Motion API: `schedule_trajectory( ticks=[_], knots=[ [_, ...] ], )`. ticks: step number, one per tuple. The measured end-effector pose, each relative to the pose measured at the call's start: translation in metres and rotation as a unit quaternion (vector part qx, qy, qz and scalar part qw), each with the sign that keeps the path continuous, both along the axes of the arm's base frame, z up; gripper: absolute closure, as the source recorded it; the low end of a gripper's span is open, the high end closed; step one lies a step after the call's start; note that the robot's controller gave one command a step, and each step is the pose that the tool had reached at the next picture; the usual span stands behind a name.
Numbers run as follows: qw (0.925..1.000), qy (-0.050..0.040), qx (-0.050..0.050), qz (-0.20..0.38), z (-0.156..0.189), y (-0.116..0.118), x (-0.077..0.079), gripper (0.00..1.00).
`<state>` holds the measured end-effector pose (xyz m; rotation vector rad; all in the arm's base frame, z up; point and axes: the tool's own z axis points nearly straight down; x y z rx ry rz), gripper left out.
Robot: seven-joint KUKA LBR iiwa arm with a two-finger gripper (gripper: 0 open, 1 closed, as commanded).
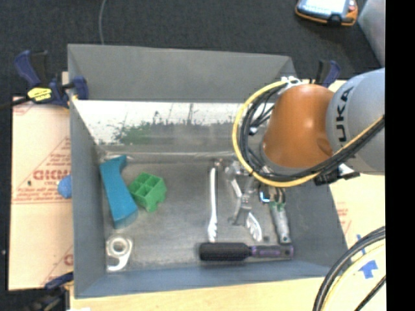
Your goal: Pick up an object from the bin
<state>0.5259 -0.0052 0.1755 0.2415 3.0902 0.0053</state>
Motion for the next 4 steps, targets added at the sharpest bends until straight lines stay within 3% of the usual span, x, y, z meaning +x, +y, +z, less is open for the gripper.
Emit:
schedule_trajectory(
  ticks=[1,2,3,4],
  knots=[
    [0.9974,-0.0099,-0.004,0.072,-0.068,0.032,0.017,0.00],
    [0.9952,-0.0056,-0.004,0.097,-0.090,0.035,0.009,0.00],
    [0.9885,-0.0074,-0.007,0.151,-0.066,-0.006,-0.006,0.00],
    [0.9980,-0.0102,0.000,0.063,-0.101,0.127,0.040,1.00]
  ],
)
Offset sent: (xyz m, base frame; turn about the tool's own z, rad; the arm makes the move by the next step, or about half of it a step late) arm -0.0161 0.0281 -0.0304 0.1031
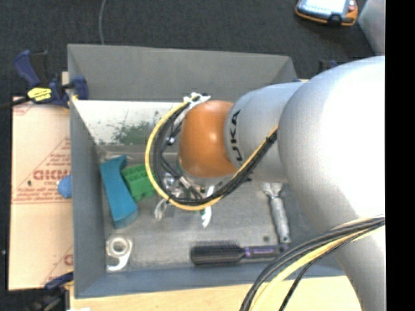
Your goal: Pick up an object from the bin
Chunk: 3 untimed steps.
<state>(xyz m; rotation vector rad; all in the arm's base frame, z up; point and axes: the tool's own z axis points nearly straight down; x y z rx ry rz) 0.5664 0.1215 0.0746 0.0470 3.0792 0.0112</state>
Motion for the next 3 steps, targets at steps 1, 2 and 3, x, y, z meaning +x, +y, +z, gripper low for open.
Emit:
schedule_trajectory(
  ticks=[1,2,3],
  knots=[
    [1.0000,0.0000,0.000,-0.001,0.000,-0.001,0.000,1.00],
    [1.0000,0.0038,-0.002,0.007,0.015,-0.002,0.002,1.00],
    [0.9983,-0.0011,-0.005,0.058,0.107,0.000,-0.006,1.00]
  ],
)
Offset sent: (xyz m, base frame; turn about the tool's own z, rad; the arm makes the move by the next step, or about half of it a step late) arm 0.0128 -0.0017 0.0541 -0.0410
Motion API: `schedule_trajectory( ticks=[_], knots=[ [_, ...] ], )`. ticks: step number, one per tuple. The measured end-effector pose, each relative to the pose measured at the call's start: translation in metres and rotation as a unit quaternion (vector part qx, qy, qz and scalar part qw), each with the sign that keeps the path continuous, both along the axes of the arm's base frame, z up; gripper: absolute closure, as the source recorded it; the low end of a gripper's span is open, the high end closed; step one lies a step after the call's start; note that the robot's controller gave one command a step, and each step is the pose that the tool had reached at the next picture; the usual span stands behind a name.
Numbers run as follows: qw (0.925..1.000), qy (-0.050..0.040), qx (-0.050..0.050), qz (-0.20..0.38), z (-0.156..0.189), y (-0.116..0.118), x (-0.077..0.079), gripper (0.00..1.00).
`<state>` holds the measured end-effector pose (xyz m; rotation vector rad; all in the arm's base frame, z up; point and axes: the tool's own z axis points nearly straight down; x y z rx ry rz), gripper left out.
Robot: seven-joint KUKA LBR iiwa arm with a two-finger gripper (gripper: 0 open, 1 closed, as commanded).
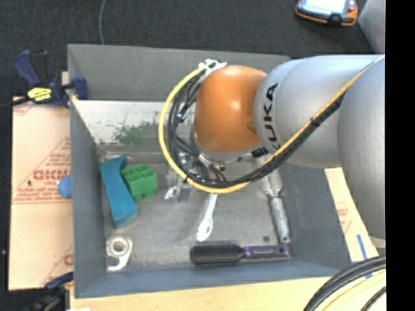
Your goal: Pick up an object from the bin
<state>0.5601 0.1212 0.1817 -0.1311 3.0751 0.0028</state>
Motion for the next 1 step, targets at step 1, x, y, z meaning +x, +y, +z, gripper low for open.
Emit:
schedule_trajectory(
  ticks=[1],
  knots=[
    [0.9994,0.0017,0.002,-0.035,0.0023,-0.0131,0.0048,1.00]
  ],
)
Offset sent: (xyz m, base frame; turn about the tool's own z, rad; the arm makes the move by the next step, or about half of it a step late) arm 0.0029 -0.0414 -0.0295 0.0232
